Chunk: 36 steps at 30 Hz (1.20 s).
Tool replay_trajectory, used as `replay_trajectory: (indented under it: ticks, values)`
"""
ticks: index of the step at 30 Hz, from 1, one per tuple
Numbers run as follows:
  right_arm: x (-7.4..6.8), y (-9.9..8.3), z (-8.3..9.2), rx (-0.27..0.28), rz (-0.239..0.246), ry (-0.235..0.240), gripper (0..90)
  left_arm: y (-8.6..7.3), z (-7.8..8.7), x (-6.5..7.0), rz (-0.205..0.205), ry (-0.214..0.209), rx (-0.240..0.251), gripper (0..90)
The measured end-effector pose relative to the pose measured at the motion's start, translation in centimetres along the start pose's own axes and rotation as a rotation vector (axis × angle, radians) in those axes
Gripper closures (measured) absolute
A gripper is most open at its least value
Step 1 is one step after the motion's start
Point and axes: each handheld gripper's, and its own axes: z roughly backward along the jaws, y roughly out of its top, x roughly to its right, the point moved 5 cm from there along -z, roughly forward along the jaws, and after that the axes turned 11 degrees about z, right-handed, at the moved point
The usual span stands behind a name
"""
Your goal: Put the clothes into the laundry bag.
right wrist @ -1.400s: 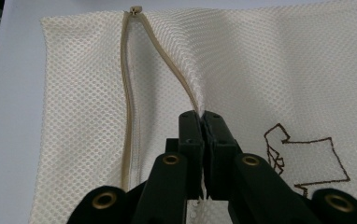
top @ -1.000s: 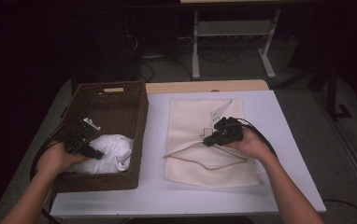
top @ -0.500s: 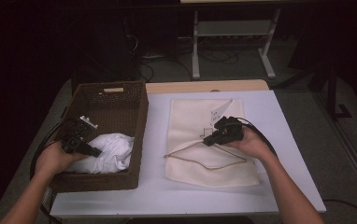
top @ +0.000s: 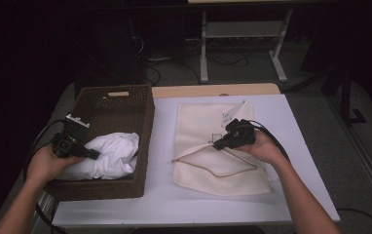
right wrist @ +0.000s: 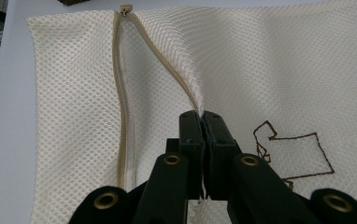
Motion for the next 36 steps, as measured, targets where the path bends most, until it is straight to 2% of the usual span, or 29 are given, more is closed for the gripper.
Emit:
replay_trajectory:
  ticks: [1,2,3,7,11,20,27,30,33,36]
  values:
    - [0.0,0.0,0.0,0.001,-0.001,-0.002,87.1,0.1,0.4,-0.1,0.009,-0.013,0.017,66.7]
    - [0.1,0.1,0.1,0.001,0.001,-0.005,87.1,0.2,1.7,-0.2,0.032,-0.037,0.065,66.7]
    - [0.1,0.1,0.1,0.001,0.001,-0.005,87.1,0.2,1.7,-0.2,0.032,-0.037,0.065,66.7]
    - [0.2,0.3,0.2,-0.001,-0.002,-0.009,87.1,0.4,3.5,-0.2,0.056,-0.073,0.114,66.8]
    - [0.3,0.4,0.3,-0.004,-0.005,-0.013,87.1,0.4,4.3,0.0,0.068,-0.092,0.122,67.0]
    - [0.6,0.4,0.7,0.001,-0.008,-0.019,87.0,0.8,5.3,0.4,0.067,-0.097,0.108,67.0]
    - [0.9,0.4,0.8,0.002,-0.015,-0.022,87.0,1.3,6.6,0.9,0.085,-0.137,0.119,67.0]
    - [1.1,0.5,1.0,0.005,-0.021,-0.024,87.0,1.7,7.4,1.2,0.095,-0.168,0.131,66.9]
    - [1.3,0.6,1.2,0.004,-0.019,-0.029,87.0,2.2,8.3,1.8,0.099,-0.197,0.148,66.9]
    - [1.6,0.8,1.3,0.003,-0.021,-0.032,87.1,2.9,9.3,2.4,0.089,-0.207,0.158,66.9]
